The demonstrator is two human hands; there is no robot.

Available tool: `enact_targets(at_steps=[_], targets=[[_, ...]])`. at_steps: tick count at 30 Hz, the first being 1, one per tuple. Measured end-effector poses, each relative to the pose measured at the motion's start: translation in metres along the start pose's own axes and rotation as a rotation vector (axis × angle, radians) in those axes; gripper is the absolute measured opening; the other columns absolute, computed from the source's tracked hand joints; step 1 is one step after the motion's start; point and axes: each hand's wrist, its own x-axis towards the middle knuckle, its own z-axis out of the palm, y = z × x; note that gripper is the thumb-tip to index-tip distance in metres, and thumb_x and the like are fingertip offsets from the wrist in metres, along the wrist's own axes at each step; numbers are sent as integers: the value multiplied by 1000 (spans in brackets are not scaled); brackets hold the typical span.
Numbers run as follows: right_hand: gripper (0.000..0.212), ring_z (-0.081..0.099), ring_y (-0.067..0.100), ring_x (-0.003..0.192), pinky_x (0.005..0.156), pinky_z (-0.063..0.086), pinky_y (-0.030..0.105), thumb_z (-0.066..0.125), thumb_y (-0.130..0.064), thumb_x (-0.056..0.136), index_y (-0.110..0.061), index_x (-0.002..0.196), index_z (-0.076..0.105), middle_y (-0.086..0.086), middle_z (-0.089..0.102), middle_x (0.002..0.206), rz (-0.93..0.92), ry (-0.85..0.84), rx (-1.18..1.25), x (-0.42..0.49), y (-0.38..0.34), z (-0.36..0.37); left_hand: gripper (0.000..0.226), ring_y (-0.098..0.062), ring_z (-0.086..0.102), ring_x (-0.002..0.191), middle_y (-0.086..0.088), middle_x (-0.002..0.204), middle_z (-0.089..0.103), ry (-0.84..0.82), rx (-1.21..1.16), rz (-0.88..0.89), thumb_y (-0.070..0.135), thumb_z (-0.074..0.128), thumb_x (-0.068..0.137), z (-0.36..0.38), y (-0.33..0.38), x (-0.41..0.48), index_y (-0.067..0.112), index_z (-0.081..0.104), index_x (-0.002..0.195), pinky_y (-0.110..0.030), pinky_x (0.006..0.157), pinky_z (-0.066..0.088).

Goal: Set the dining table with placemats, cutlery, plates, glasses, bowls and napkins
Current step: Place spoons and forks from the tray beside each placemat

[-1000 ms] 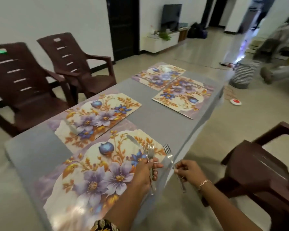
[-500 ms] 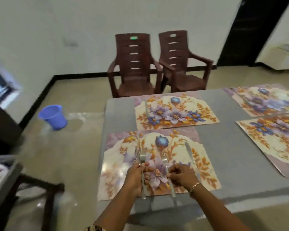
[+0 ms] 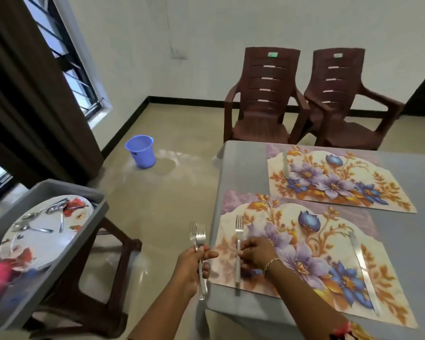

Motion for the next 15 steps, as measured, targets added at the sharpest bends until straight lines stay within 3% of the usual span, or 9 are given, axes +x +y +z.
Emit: enact_targets(at_steps=[7,15], targets=[[31,43,17,29,33,40,20,55,19,80,-4,61,47,13,47,52,99,158,1,28,-14,34,20,-11,36,39,-7,59,67,-45,22,-50,6,39,99,-31,16,28,4,53,85,-16,35,29],[26,49,18,38,35,44,21,56,16,82,-3,65,50,13,53,54,105,201,-147,40,-24,44,19,-10,38,38,-9,64,68,-90,62,-82,6,40,99,-40,26,47,4,54,85,-16,35,31]])
